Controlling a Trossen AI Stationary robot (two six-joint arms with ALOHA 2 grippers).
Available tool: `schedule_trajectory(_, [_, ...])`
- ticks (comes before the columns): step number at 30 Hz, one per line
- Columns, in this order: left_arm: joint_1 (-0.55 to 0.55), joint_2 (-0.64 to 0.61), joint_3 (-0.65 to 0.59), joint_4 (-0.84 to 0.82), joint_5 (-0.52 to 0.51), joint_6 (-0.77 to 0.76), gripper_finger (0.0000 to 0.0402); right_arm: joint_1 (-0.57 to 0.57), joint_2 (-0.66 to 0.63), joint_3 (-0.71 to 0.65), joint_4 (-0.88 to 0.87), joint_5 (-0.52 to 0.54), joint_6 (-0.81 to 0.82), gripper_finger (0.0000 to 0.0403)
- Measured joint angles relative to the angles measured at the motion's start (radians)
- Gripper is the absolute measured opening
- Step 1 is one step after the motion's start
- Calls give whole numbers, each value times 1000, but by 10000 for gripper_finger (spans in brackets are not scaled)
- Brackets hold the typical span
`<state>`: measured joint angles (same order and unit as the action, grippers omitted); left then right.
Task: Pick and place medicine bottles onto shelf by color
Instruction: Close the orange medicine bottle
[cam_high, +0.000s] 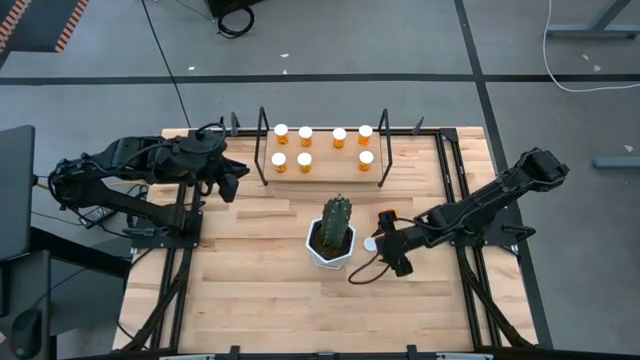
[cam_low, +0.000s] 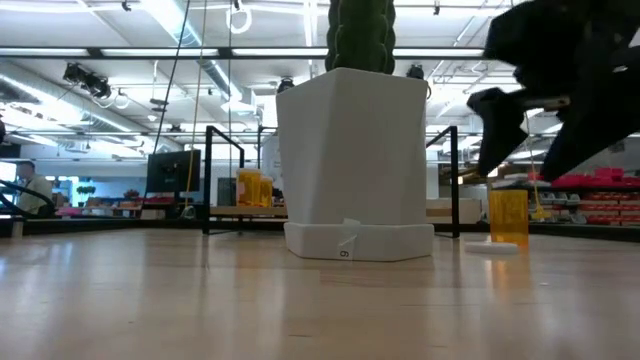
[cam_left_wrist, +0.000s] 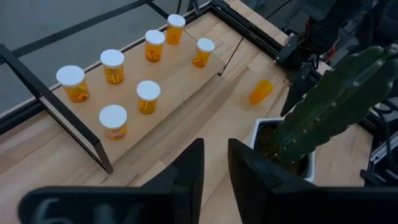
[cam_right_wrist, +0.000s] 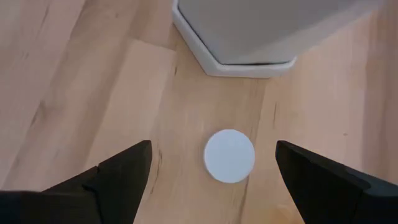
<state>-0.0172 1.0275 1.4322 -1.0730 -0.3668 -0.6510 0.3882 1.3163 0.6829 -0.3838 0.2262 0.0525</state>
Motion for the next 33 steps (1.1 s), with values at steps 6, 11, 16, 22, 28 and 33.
schedule_trajectory(6, [-5,0,0,18,0,8,89,-46,0,-72,95,-72,5,338])
schedule_trajectory(11, [-26,0,0,48,-1,34,79,-49,0,-105,143,-82,-5,329])
schedule_trajectory(16, [-56,0,0,78,-39,35,74,-62,25,-119,197,-82,-31,326])
schedule_trajectory(22, [-84,8,0,80,-91,35,81,-82,155,-112,235,-107,-26,326])
schedule_trajectory(28, [-93,17,0,80,-93,34,84,-107,188,-92,237,-96,4,325])
schedule_trajectory(33, [-95,14,0,81,-100,35,83,-129,181,-85,254,-90,5,325])
